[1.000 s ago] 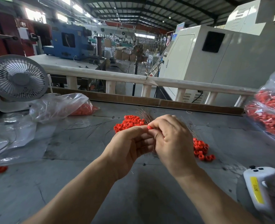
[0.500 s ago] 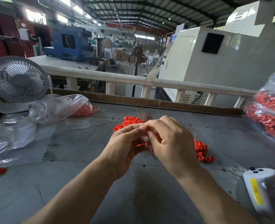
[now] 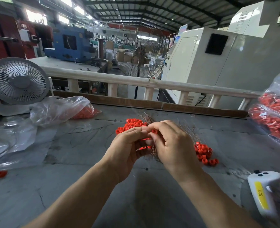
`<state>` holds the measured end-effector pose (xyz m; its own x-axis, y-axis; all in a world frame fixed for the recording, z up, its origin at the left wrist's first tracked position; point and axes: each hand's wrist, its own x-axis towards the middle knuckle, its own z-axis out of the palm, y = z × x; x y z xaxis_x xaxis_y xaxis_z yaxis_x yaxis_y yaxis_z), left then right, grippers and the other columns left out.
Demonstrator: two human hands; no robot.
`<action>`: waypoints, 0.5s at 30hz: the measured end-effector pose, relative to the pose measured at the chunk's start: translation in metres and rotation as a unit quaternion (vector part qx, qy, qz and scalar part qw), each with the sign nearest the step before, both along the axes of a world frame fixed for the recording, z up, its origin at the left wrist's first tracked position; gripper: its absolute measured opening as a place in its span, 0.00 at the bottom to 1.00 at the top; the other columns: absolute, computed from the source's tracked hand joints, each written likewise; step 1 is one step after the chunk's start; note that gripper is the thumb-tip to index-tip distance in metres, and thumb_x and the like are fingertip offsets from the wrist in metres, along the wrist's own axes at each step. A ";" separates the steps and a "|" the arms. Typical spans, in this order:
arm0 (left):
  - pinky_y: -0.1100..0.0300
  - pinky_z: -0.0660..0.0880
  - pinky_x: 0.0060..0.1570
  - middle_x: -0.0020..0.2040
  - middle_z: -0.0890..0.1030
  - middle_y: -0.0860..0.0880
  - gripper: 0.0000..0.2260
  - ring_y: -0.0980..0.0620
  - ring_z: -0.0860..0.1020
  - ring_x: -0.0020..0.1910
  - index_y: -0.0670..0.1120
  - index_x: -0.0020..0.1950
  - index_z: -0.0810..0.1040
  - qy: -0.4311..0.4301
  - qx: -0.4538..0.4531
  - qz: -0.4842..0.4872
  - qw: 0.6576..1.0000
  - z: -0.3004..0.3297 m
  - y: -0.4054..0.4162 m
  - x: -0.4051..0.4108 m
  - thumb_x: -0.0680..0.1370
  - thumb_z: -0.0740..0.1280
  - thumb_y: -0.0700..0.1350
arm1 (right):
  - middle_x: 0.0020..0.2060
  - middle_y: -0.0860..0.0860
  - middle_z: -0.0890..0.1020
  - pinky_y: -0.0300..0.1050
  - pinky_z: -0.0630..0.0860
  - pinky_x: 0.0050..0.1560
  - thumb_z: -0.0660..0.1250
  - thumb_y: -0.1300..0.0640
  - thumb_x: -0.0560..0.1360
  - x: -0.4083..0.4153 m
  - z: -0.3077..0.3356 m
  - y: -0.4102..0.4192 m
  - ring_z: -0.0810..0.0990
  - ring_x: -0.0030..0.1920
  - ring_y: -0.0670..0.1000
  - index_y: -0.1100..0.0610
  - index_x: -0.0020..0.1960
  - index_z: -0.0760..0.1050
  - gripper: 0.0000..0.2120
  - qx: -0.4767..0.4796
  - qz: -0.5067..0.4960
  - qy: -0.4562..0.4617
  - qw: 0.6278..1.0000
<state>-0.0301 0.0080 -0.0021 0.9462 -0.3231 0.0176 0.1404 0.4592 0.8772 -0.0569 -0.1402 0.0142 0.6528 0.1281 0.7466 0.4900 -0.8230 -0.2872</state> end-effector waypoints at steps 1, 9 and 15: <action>0.50 0.76 0.51 0.47 0.82 0.42 0.11 0.47 0.80 0.45 0.37 0.59 0.83 -0.002 0.019 0.015 1.000 0.000 0.000 0.000 0.81 0.64 0.38 | 0.50 0.50 0.85 0.51 0.81 0.52 0.75 0.61 0.77 0.001 -0.001 0.000 0.83 0.52 0.52 0.57 0.57 0.84 0.09 0.003 -0.007 0.005 1.000; 0.51 0.80 0.45 0.39 0.86 0.53 0.08 0.49 0.84 0.42 0.54 0.42 0.85 -0.107 0.335 0.172 0.920 -0.011 -0.001 0.000 0.75 0.67 0.46 | 0.44 0.47 0.84 0.44 0.73 0.42 0.77 0.54 0.74 0.015 0.000 -0.039 0.81 0.44 0.52 0.51 0.50 0.84 0.06 0.023 -0.180 0.043 0.982; 0.53 0.81 0.43 0.39 0.85 0.58 0.08 0.55 0.83 0.40 0.62 0.43 0.83 -0.128 0.372 0.170 0.903 -0.012 -0.003 -0.001 0.72 0.66 0.50 | 0.31 0.50 0.85 0.52 0.85 0.43 0.73 0.57 0.75 0.024 -0.001 -0.088 0.86 0.32 0.53 0.51 0.42 0.82 0.03 0.137 -0.294 0.272 0.906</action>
<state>-0.0316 0.0054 -0.0136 0.9886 -0.0268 0.1484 -0.1497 -0.2928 0.9444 -0.0330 -0.2282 0.0127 0.8292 -0.5028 0.2442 -0.2857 -0.7567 -0.5880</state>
